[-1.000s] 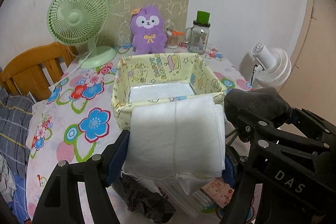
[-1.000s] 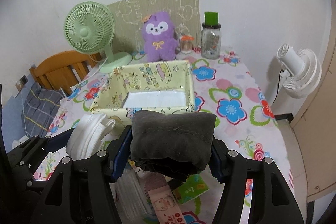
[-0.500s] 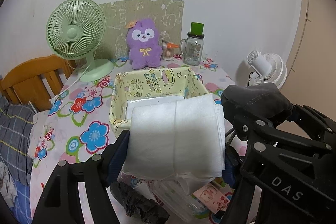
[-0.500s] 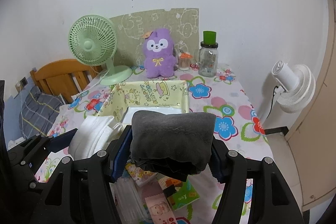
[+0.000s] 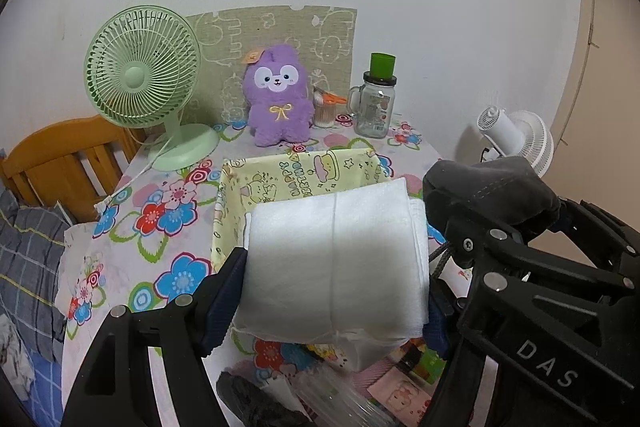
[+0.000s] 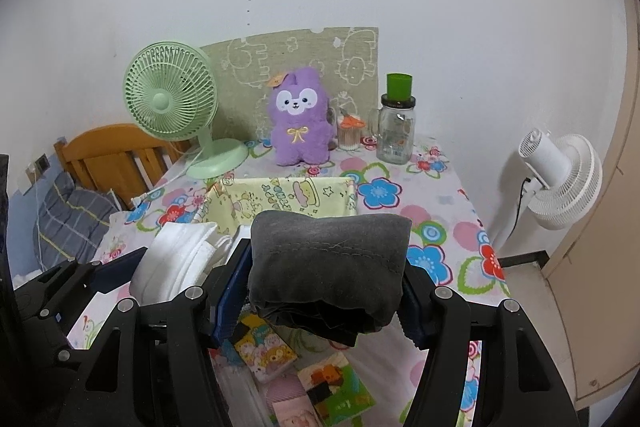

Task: Organize soft objects
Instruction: 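Lift both cloths and carry them over the yellow-green fabric box, then lower both cloths into the fabric box and open both grippers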

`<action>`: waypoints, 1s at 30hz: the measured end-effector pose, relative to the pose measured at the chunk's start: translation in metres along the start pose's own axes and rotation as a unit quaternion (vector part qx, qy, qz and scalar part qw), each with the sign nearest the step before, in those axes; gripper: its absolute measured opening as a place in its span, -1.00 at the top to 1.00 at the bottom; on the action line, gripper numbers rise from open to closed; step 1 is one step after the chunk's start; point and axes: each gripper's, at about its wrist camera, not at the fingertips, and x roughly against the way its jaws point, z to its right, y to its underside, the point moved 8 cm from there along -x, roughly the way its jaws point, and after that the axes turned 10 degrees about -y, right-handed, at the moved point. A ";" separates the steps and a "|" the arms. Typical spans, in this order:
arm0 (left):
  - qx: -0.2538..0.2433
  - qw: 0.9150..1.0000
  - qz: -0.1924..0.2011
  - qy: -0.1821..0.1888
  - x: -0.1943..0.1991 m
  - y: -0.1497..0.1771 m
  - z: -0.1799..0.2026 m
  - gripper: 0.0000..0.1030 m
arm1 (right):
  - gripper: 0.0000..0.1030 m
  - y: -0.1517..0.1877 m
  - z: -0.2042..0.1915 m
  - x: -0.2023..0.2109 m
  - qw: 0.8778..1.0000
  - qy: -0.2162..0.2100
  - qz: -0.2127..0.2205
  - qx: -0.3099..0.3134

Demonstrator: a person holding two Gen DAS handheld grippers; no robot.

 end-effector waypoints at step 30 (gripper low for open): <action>0.007 0.999 -0.053 0.003 -0.093 -0.029 -0.016 -0.51 | -0.31 -0.035 -0.001 -0.098 0.999 -0.010 -0.042 0.016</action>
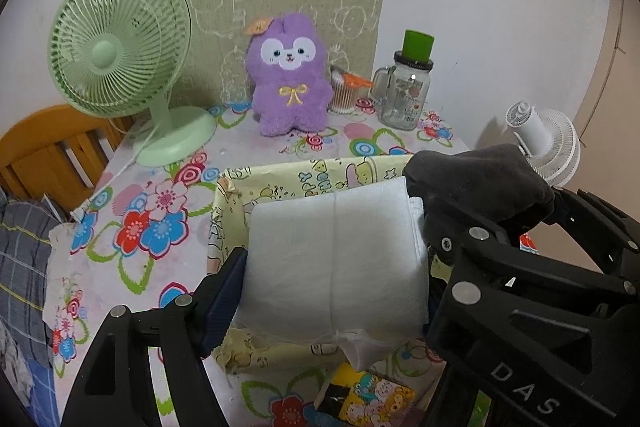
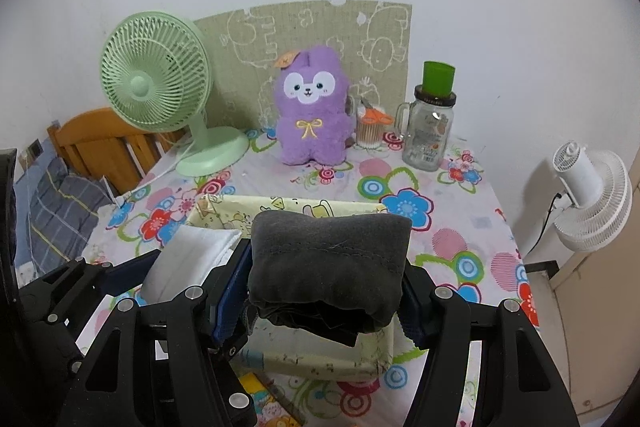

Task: Organize soft objects
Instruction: 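Lower both cloths into the fabric box and open both grippers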

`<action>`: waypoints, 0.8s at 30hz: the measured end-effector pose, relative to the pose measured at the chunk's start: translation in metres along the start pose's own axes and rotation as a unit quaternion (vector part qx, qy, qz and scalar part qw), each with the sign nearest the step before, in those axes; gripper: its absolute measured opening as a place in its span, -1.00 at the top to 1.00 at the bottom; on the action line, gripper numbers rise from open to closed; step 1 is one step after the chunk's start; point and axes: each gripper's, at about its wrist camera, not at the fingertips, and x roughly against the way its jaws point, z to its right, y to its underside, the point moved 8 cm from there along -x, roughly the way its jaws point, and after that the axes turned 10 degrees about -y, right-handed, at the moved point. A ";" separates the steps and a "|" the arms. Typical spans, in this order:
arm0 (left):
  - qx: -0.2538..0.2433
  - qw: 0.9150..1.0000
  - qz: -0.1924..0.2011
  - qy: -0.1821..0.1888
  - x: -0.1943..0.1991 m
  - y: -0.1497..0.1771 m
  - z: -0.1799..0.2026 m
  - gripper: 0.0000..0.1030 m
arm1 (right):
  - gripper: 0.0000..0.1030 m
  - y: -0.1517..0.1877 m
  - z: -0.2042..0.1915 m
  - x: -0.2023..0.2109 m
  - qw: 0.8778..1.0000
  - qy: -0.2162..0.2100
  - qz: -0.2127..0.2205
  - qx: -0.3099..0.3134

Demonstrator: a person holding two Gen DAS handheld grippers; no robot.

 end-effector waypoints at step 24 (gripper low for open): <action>0.001 1.000 -0.022 -0.007 -0.025 0.006 -0.003 -0.94 | -0.69 0.017 0.011 -0.049 0.997 -0.006 -0.065 -0.030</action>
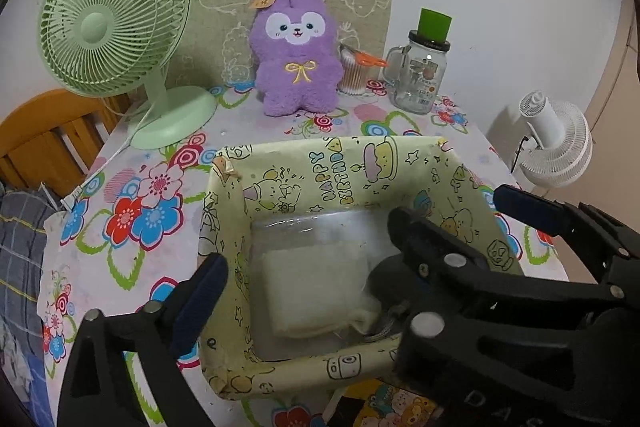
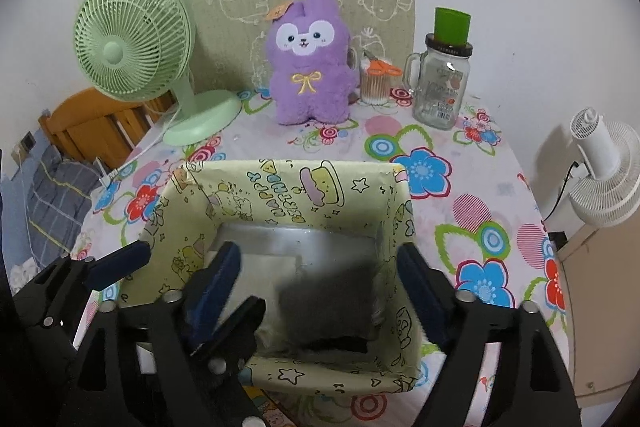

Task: Organize soft objects
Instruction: 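Lower both cloths into the fabric box and open both grippers, then withdraw both open grippers from the box toward the tissue packs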

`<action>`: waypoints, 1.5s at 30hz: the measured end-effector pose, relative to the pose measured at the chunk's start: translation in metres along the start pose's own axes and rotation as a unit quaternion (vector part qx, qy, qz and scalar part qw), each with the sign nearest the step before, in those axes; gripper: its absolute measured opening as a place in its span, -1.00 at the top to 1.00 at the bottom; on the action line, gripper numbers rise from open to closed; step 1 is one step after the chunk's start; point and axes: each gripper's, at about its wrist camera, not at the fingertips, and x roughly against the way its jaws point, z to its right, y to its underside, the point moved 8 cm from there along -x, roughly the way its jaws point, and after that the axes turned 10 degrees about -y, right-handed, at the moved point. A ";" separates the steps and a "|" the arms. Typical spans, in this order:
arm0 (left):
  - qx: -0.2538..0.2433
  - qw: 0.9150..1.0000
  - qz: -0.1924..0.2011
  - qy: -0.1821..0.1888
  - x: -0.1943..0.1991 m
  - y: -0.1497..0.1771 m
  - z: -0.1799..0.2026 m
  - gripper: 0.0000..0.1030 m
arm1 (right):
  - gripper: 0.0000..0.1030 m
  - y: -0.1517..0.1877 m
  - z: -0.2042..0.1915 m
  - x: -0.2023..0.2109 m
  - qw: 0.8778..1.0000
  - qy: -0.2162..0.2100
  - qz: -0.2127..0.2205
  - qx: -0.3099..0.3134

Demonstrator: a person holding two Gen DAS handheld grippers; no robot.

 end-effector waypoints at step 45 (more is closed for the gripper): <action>-0.023 0.998 0.063 -0.001 0.109 0.050 0.009 -0.99 | -0.78 0.046 -0.025 0.112 0.998 0.014 0.060 0.022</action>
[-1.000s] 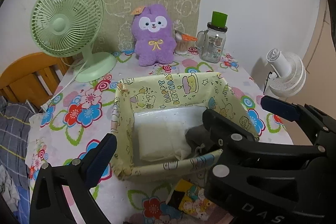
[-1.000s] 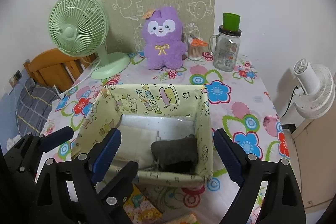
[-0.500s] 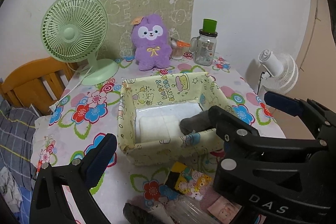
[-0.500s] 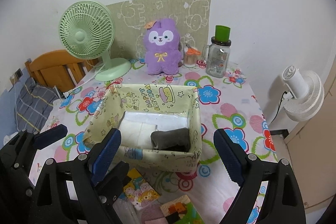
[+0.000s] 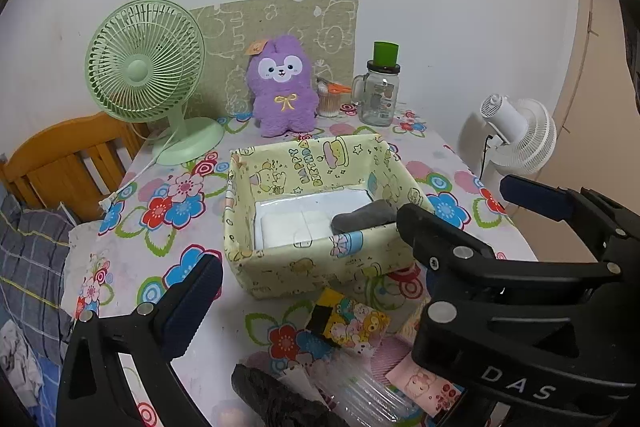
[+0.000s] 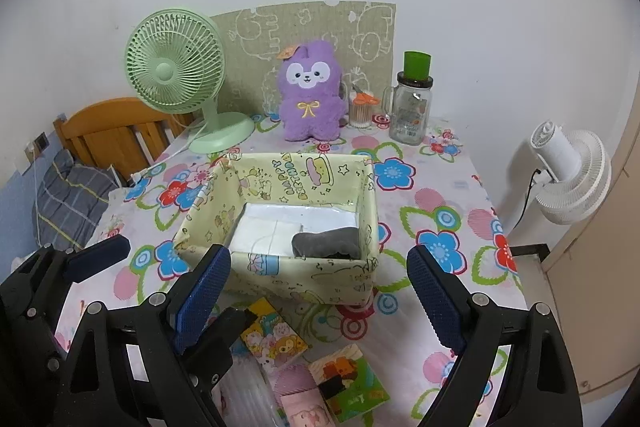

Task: Organize soft objects
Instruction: 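Withdraw both open grippers from the box toward the tissue packs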

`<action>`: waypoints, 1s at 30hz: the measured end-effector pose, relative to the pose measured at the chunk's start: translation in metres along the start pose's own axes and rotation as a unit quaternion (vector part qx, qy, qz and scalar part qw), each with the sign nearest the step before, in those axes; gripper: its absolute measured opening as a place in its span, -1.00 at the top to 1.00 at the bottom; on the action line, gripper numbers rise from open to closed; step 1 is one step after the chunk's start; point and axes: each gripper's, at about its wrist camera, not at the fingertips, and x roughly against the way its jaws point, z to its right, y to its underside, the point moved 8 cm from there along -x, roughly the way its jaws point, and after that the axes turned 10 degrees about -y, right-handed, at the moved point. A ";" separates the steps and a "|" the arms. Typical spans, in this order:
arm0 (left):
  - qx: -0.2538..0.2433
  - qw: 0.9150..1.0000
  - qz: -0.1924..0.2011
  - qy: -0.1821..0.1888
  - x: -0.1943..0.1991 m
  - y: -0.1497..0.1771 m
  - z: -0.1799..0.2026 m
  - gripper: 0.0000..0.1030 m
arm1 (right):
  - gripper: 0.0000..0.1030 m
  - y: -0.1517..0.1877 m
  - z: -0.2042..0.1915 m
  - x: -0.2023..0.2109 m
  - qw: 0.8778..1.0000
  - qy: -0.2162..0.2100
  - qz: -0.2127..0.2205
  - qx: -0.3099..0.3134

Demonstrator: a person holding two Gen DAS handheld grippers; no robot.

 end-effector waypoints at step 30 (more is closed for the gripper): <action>-0.007 1.000 -0.021 0.000 0.019 0.058 0.000 -0.99 | -0.78 0.053 -0.019 0.029 1.000 -0.013 0.010 0.021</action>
